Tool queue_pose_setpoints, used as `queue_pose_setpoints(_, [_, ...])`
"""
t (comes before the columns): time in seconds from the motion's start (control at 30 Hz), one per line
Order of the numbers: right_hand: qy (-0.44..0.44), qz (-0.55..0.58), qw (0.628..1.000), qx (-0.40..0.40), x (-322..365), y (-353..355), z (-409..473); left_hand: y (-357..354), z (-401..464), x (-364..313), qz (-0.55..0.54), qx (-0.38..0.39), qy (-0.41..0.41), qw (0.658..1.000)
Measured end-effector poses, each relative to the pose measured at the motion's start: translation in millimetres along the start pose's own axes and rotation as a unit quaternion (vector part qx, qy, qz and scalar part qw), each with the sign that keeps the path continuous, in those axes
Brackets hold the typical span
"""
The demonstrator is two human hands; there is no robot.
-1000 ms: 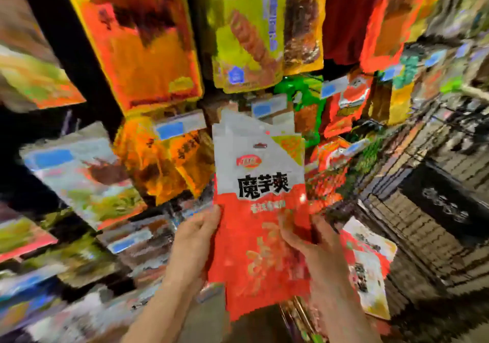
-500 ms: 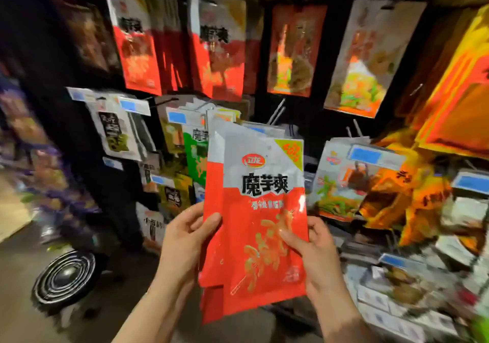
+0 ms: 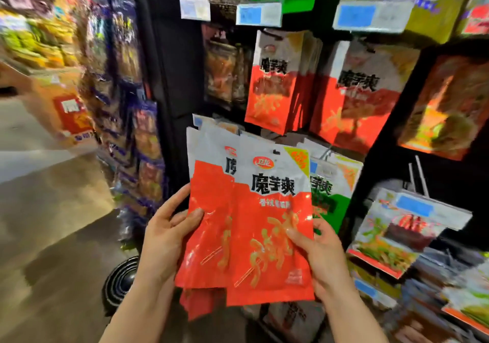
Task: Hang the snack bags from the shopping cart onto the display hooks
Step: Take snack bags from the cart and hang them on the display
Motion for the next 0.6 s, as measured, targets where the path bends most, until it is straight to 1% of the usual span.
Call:
queue_pose_setpoints(0.1, [0.042, -0.005, 0.999, -0.029, 23, -4, 33, -4, 24, -10, 0.013, 0.017, -0.012, 1.000])
queue_pose_setpoints(0.2, [0.087, 0.013, 0.996, -0.032, 51, -12, 65, -5, 44, -20, 0.028, 0.011, -0.028, 0.999])
queue_pose_setpoints(0.33, [0.118, 0.030, 0.992, -0.035, 92, -27, 110, -1, 73, -32, 0.042, 0.001, -0.041, 0.998])
queue_pose_setpoints(0.43, [0.158, 0.028, 0.987, -0.029, 128, -42, 138, -1, 89, -36, 0.048, 0.003, -0.050, 0.998])
queue_pose_setpoints(0.6, [0.187, 0.012, 0.981, -0.053, 173, -58, 171, 1, 117, -35, 0.036, -0.004, -0.054, 0.998])
Point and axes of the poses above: each hand's wrist, its own z-axis towards the middle knuckle, its own y-axis out of the back of the hand, x = y × z, the point moved 5 cm from there along z, towards the middle knuckle, and after that the axes turned 14 degrees about -z, right-handed, at the moved point
